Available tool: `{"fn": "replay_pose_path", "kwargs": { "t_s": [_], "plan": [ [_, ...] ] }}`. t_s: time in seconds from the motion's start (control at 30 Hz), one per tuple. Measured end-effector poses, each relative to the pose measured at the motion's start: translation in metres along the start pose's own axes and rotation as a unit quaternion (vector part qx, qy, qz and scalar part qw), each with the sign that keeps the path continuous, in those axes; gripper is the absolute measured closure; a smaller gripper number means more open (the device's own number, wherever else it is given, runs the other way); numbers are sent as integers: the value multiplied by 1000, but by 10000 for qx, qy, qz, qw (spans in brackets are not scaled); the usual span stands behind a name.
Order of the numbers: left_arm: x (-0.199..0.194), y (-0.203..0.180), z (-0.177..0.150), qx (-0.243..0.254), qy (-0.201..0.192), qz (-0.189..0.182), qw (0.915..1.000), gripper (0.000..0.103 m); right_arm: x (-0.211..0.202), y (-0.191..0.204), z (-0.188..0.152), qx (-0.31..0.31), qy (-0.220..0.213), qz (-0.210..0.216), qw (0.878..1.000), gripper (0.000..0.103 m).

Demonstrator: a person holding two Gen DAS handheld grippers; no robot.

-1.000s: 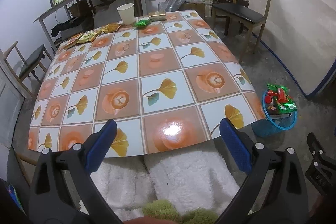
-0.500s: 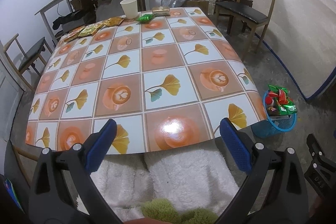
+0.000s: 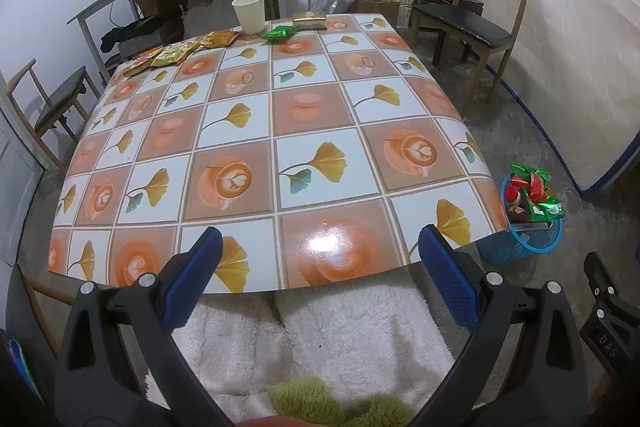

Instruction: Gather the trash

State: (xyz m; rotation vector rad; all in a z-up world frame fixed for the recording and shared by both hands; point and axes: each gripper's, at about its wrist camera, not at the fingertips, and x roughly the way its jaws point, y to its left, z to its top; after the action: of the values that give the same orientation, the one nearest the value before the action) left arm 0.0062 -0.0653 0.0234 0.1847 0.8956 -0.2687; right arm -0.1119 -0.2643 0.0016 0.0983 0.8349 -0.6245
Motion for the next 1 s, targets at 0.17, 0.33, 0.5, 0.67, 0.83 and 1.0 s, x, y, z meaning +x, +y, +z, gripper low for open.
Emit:
{"fn": "replay_pose_path", "kwargs": {
  "t_s": [0.17, 0.33, 0.5, 0.67, 0.83, 1.0],
  "plan": [
    [0, 1, 0, -9, 7, 0, 10000, 9, -1, 0, 1, 13, -17, -2, 10000, 7],
    [0, 1, 0, -12, -3, 0, 10000, 9, -4, -1, 4, 20, -48, -1, 10000, 7],
    [0, 2, 0, -9, 3, -1, 10000, 9, -6, 0, 4, 10, -59, 5, 10000, 7],
    [0, 3, 0, -18, -8, -2, 10000, 9, -6, 0, 5, 13, -72, 5, 10000, 7],
    [0, 4, 0, -22, 1, -3, 10000, 9, -7, 1, 4, 9, -71, 3, 10000, 7],
    [0, 4, 0, -21, -3, -4, 10000, 9, -7, 2, 3, 10, -79, 1, 10000, 7]
  ]
}}
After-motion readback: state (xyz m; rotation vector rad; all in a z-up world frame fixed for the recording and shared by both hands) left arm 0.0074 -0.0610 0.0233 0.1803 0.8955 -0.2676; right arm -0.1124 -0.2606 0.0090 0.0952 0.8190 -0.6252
